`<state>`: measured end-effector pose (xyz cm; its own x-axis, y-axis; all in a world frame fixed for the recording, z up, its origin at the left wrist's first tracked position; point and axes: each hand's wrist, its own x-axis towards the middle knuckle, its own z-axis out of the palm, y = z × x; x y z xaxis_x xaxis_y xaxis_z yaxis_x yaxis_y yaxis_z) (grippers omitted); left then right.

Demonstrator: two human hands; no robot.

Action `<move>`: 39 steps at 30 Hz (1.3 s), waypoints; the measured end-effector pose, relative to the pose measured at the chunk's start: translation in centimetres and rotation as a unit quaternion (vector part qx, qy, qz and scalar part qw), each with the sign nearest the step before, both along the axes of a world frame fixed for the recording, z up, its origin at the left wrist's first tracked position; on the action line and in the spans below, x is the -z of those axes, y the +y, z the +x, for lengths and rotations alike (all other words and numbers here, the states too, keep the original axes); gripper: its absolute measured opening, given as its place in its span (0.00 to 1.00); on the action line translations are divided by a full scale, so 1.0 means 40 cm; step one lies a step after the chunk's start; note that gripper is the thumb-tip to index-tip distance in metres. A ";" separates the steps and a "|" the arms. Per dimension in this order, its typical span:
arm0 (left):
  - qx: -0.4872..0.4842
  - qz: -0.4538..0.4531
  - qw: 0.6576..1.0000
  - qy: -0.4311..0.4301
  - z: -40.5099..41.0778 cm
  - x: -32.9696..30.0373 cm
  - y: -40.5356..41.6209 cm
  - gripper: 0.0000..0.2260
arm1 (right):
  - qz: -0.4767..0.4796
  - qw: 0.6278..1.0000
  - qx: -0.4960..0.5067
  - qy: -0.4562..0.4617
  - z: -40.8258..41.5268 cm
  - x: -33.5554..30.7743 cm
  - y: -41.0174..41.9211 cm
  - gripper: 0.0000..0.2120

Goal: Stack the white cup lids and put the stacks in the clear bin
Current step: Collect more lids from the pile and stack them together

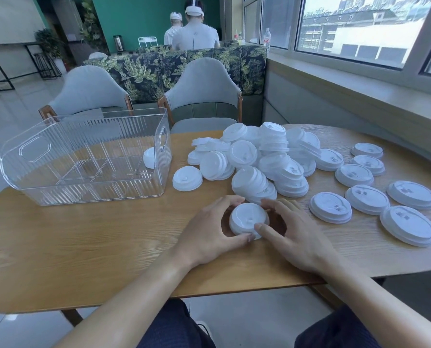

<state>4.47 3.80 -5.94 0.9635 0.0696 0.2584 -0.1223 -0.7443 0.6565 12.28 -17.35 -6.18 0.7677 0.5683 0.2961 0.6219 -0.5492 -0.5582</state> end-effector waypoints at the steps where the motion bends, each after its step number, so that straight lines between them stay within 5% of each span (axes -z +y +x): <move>1: 0.000 0.002 1.000 0.001 -0.001 -0.001 -0.001 0.32 | -0.007 1.000 -0.001 -0.003 0.000 0.000 0.000 0.30; 27: -0.031 0.083 0.996 0.016 -0.008 -0.017 -0.015 0.30 | -0.025 0.999 0.014 -0.032 0.004 0.004 0.006 0.35; 33: -0.020 0.098 0.995 0.010 -0.012 -0.021 -0.018 0.33 | 0.034 0.999 0.027 -0.009 -0.003 -0.003 -0.002 0.31; 39: -0.022 0.097 0.995 0.018 -0.009 -0.018 -0.020 0.36 | 0.105 0.990 0.088 -0.009 0.014 0.007 -0.043 0.15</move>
